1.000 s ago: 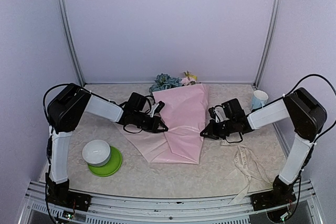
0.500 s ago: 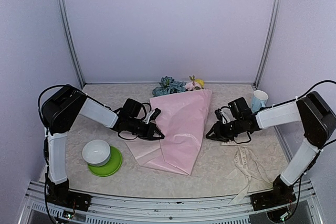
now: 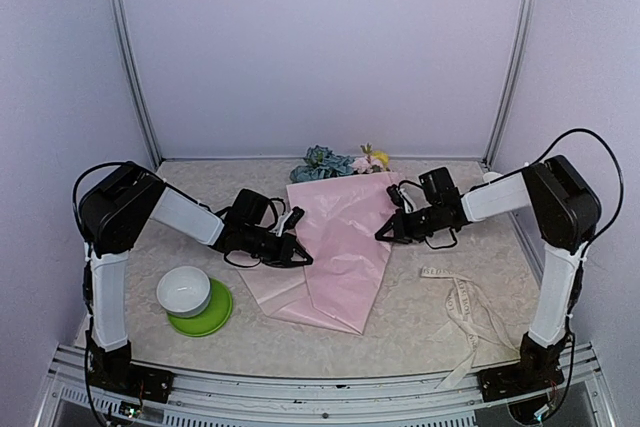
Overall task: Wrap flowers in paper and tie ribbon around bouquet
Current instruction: Press the fold line on the 2/3-folded wrapping paper.
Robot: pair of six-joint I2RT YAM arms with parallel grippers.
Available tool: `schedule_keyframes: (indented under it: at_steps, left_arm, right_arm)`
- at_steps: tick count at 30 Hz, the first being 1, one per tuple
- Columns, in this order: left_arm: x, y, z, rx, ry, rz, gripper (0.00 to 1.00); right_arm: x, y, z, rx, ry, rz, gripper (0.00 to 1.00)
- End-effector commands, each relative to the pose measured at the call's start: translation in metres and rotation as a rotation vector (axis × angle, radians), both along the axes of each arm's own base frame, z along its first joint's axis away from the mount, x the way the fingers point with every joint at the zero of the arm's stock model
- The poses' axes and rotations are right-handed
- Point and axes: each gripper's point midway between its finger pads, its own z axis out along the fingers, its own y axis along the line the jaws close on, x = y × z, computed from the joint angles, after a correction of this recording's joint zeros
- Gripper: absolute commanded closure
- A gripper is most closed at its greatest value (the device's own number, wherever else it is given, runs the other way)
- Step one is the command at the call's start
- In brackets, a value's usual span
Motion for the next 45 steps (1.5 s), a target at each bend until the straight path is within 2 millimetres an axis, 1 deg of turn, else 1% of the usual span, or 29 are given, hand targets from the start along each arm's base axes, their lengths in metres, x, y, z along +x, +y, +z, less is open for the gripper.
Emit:
schedule_keyframes:
  at_steps: [1, 4, 7, 8, 12, 14, 17, 19, 21, 24, 25, 27, 29, 31, 32, 34, 35, 36, 37, 38, 40, 42, 45]
  left_arm:
    - [-0.001, 0.011, -0.019, 0.064, 0.057, 0.026, 1.0]
    - [-0.002, 0.011, -0.02, 0.069, 0.062, 0.021, 1.0]
    - [-0.003, 0.011, -0.02, 0.063, 0.063, 0.021, 1.0]
    - [-0.003, 0.01, -0.02, 0.063, 0.065, 0.02, 1.0]
    - [-0.004, 0.01, -0.021, 0.057, 0.07, 0.02, 1.0]
    - [-0.004, 0.01, -0.022, 0.055, 0.072, 0.021, 1.0]
    - [-0.004, 0.01, -0.022, 0.055, 0.077, 0.021, 1.0]
    - [-0.004, 0.011, -0.022, 0.056, 0.075, 0.024, 1.0]
    - [-0.004, 0.012, -0.021, 0.053, 0.071, 0.027, 1.0]
    - [-0.005, 0.012, -0.02, 0.048, 0.064, 0.031, 1.0]
    - [-0.004, 0.012, -0.02, 0.046, 0.065, 0.031, 1.0]
    - [-0.005, 0.012, -0.021, 0.04, 0.068, 0.03, 1.0]
    - [-0.005, 0.013, -0.021, 0.037, 0.07, 0.033, 1.0]
    - [-0.005, 0.013, -0.02, 0.035, 0.072, 0.036, 1.0]
    - [-0.005, 0.014, -0.02, 0.034, 0.072, 0.037, 1.0]
    - [-0.005, 0.014, -0.02, 0.035, 0.074, 0.039, 1.0]
    - [-0.005, 0.014, -0.021, 0.035, 0.074, 0.039, 1.0]
    - [-0.004, 0.014, -0.021, 0.033, 0.074, 0.041, 1.0]
    - [-0.005, 0.014, -0.021, 0.034, 0.075, 0.041, 1.0]
    - [-0.005, 0.014, -0.021, 0.032, 0.075, 0.04, 1.0]
    - [-0.004, 0.014, -0.021, 0.031, 0.073, 0.042, 1.0]
    - [-0.004, 0.014, -0.021, 0.031, 0.072, 0.041, 1.0]
    - [-0.005, 0.015, -0.021, 0.031, 0.072, 0.04, 1.0]
  right_arm:
    - [0.053, -0.026, 0.0, 0.019, -0.051, -0.071, 1.0]
    - [0.081, -0.045, -0.008, -0.037, -0.063, -0.134, 1.0]
    - [0.101, -0.056, -0.019, -0.077, -0.057, -0.17, 1.0]
    - [0.11, -0.058, -0.02, -0.088, -0.059, -0.181, 1.0]
    - [0.142, -0.081, -0.039, -0.191, -0.022, -0.274, 1.0]
    - [0.158, -0.09, -0.038, -0.212, -0.015, -0.319, 1.0]
    - [0.183, -0.103, -0.03, -0.247, -0.03, -0.386, 1.0]
    - [0.194, -0.104, -0.021, -0.255, -0.048, -0.395, 1.0]
    - [0.203, -0.101, 0.0, -0.247, -0.101, -0.38, 1.0]
    - [0.202, -0.096, 0.035, -0.288, -0.193, -0.358, 1.0]
    - [0.198, -0.095, 0.047, -0.31, -0.223, -0.35, 1.0]
    - [0.181, -0.082, 0.067, -0.347, -0.278, -0.306, 1.0]
    - [0.151, -0.06, 0.077, -0.359, -0.317, -0.236, 1.0]
    - [0.11, -0.027, 0.082, -0.325, -0.344, -0.122, 1.0]
    - [0.084, -0.004, 0.082, -0.284, -0.35, -0.041, 0.99]
    - [0.029, 0.039, 0.079, -0.2, -0.338, 0.13, 0.98]
    - [0.002, 0.055, 0.072, -0.17, -0.314, 0.201, 0.98]
    - [-0.02, 0.066, 0.065, -0.151, -0.283, 0.246, 0.99]
    - [-0.036, 0.073, 0.057, -0.139, -0.256, 0.269, 1.0]
    - [-0.05, 0.075, 0.048, -0.132, -0.222, 0.275, 1.0]
    - [-0.066, 0.072, 0.024, -0.128, -0.145, 0.263, 1.0]
    - [-0.078, 0.063, -0.001, -0.143, -0.069, 0.243, 1.0]
    - [-0.086, 0.047, -0.027, -0.22, -0.017, 0.203, 1.0]
